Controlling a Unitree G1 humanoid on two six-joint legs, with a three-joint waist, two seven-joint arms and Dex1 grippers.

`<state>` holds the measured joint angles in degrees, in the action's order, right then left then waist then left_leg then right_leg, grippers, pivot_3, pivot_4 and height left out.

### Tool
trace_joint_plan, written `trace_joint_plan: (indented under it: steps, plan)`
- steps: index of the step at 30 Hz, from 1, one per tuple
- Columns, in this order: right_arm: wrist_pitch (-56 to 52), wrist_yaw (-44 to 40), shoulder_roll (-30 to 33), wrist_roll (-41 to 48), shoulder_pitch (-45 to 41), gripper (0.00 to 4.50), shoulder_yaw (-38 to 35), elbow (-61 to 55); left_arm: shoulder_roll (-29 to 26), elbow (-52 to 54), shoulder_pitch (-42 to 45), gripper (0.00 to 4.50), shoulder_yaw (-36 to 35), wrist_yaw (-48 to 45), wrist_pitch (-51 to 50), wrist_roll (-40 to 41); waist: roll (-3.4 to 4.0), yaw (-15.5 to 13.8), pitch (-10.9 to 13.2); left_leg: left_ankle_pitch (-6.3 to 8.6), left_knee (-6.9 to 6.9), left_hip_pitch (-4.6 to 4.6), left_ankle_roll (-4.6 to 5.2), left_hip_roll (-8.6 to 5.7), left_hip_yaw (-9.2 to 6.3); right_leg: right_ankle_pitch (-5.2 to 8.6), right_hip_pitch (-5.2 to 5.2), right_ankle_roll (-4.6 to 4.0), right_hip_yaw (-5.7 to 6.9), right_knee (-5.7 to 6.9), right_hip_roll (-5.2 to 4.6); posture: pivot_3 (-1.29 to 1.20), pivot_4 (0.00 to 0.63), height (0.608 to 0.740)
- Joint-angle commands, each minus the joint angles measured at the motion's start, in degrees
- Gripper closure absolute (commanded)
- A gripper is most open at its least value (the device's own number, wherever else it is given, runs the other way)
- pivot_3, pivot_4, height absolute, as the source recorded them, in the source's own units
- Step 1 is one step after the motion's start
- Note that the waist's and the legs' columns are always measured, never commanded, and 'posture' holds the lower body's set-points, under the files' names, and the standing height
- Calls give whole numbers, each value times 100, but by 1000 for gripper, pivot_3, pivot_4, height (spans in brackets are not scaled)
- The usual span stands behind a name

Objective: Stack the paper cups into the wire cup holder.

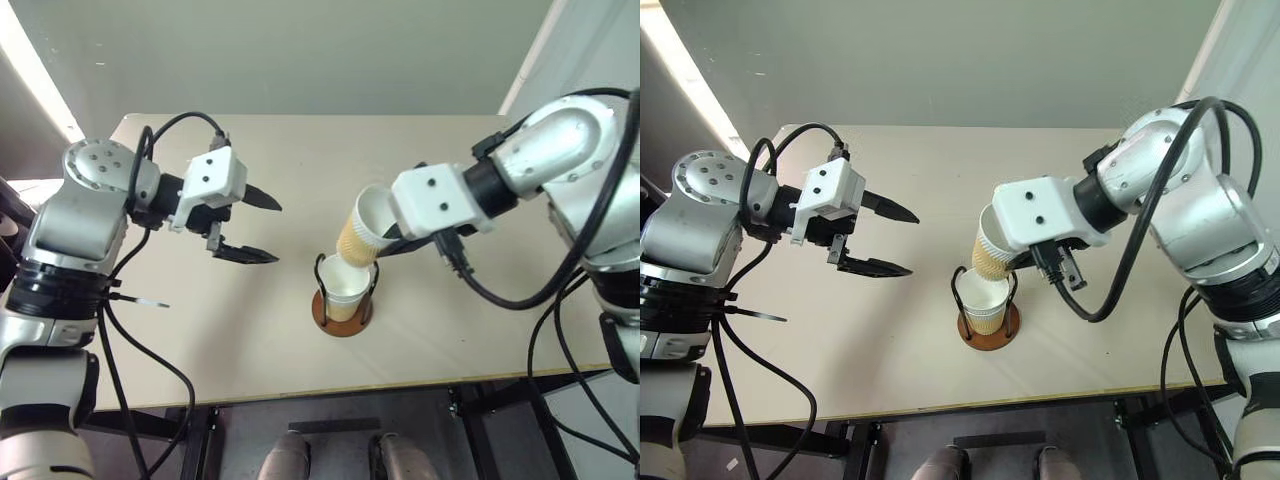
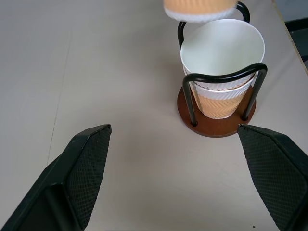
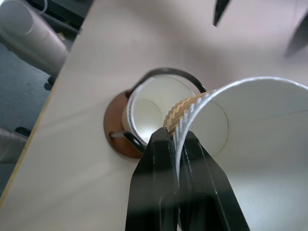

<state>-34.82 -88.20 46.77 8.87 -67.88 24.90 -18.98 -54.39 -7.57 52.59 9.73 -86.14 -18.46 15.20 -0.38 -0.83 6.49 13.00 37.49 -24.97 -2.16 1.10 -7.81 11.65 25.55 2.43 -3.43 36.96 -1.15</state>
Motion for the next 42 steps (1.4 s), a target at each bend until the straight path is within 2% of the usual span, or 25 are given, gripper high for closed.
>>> trace_joint_plan:
  steps: [1,8,21,26,30,37,42]
  plan:
    - [-23,155,-195,-31,-7,4440,84,-138,17,-7,122,0,-93,-3,87,-71,0,6,0,0,0,1,0,0,0,0,0,-1,0,0,0,0,150,740]
    - [243,257,-527,-270,20,4440,365,200,85,3,99,0,-123,7,127,-143,0,5,0,0,0,1,0,0,0,1,1,-3,1,0,0,0,150,740]
    - [688,-119,-230,-475,260,4440,425,369,41,32,2,0,-206,33,126,-140,0,6,0,0,-3,0,0,1,1,0,2,-4,1,0,0,0,150,740]
    - [721,-73,-359,-569,291,4440,522,344,52,9,20,0,-192,45,150,-159,0,7,0,0,-3,1,0,3,1,0,2,-4,1,2,0,0,150,740]
    - [589,7,-634,-522,213,3595,470,376,52,4,24,0,-188,49,166,-174,0,13,0,0,-3,1,0,3,1,-1,3,-4,2,2,0,0,150,740]
    - [-354,524,-1289,-15,-156,1131,-106,593,36,51,-8,0,-197,70,139,-177,0,16,0,0,-7,0,-1,4,2,0,10,-8,3,4,2,0,150,740]
    - [-1263,1113,-1387,600,-249,1131,-976,867,61,104,-77,0,-305,210,-44,-83,-1,-8,0,-2,-9,-2,-7,0,3,26,8,-52,3,0,-1,0,150,740]
